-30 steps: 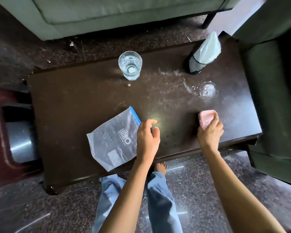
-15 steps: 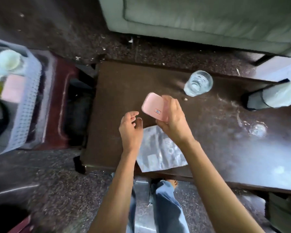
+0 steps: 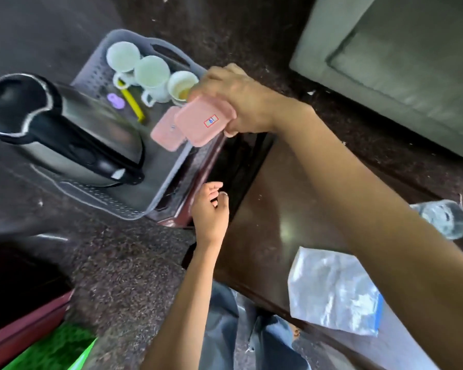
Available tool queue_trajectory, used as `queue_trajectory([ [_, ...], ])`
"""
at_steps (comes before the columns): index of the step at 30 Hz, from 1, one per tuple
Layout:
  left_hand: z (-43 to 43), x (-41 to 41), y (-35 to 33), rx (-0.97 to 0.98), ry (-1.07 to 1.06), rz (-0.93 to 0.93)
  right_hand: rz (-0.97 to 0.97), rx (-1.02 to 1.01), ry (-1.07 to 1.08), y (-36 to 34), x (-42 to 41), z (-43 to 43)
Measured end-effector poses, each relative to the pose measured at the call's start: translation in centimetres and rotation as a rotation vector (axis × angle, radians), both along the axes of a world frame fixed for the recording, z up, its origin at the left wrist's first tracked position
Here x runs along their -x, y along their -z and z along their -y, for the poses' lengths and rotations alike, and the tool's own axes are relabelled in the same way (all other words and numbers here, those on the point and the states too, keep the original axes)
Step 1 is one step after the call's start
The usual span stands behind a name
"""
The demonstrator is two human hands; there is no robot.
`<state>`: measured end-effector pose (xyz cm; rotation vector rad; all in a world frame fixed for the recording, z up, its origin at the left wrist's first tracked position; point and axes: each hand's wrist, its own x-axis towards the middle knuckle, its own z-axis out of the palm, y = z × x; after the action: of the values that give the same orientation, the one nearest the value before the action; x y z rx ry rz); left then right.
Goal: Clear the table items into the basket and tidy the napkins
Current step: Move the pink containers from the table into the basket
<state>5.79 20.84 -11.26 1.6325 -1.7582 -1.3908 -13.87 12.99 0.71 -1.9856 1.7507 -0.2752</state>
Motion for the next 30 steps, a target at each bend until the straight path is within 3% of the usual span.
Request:
queue_trajectory([
  [7, 3.4, -2.5, 1.0, -0.015, 0.058, 0.017, -0.083, -0.185, -0.174, 2.2, -4.7, 7.9],
  [16, 3.8, -3.2, 1.0, -0.025, 0.091, 0.004, -0.122, -0.282, -0.162, 2.8, -4.5, 9.3],
  [25, 3.2, -2.5, 1.0, -0.026, 0.112, 0.017, -0.131, -0.21, -0.109, 3.5, -4.2, 8.2],
  [30, 1.8, -2.1, 0.9, 0.001, 0.135, 0.016, 0.008, -0.108, 0.043, 3.4, -3.7, 5.7],
])
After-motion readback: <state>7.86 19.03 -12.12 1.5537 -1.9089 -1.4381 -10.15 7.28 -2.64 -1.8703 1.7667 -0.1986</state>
